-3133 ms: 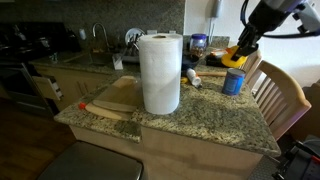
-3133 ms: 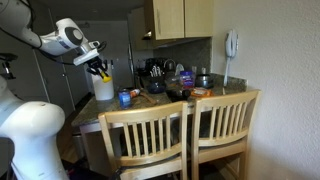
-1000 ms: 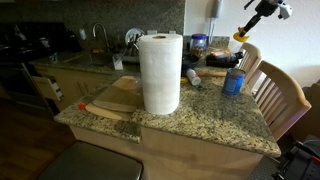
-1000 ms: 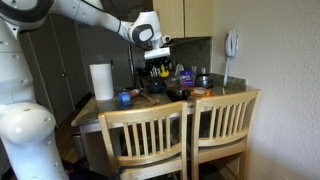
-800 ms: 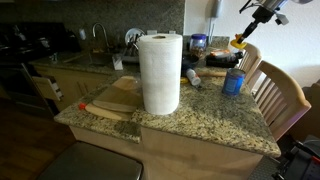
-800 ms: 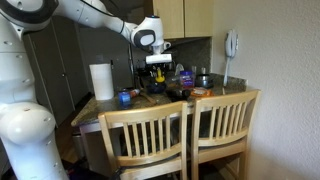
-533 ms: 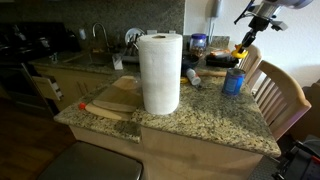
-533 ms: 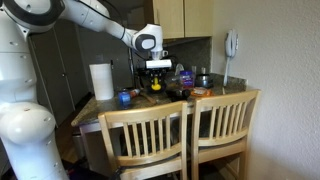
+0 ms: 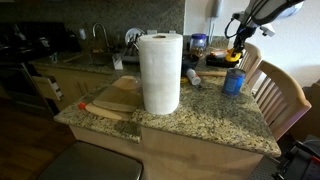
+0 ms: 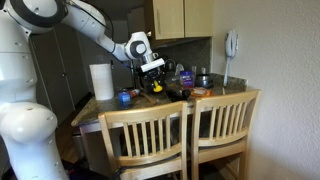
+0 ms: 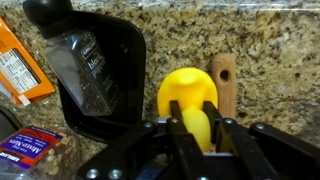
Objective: Move the rubber duck to the right
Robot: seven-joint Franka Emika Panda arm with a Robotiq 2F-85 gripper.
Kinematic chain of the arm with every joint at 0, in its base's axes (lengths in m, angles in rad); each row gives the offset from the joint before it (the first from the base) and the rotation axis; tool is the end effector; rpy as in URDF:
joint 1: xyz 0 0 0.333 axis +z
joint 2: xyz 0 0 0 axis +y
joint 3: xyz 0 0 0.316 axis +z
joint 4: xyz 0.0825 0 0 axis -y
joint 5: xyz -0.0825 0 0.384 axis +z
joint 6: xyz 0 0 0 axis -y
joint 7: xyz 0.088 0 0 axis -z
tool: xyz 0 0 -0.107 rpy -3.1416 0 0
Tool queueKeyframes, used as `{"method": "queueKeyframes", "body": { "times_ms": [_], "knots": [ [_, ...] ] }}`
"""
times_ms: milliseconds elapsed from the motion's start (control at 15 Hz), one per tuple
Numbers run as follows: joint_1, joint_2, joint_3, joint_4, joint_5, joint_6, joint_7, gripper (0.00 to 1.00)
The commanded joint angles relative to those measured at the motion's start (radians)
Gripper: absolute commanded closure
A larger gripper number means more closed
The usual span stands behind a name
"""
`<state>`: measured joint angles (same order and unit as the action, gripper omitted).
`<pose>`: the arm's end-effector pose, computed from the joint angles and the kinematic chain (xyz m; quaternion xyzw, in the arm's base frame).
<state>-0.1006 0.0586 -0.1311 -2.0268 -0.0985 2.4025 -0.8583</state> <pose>0.5769 -0.1358 0.4525 0.9284 0.3338 0.1131 0.1180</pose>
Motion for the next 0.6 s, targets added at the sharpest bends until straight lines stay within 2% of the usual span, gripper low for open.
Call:
{"method": "queueKeyframes", "body": {
  "times_ms": [0, 267, 400, 533],
  "knots": [
    [-0.006, -0.001, 0.011, -0.022, -0.052, 0.011, 0.053, 0.93],
    [-0.042, 0.000, -0.017, -0.033, -0.037, -0.007, 0.060, 0.93],
    [-0.063, 0.032, -0.027, -0.001, 0.027, -0.100, -0.006, 0.93],
    [-0.078, 0.052, -0.035, 0.007, 0.058, -0.138, -0.020, 0.93]
  ]
}}
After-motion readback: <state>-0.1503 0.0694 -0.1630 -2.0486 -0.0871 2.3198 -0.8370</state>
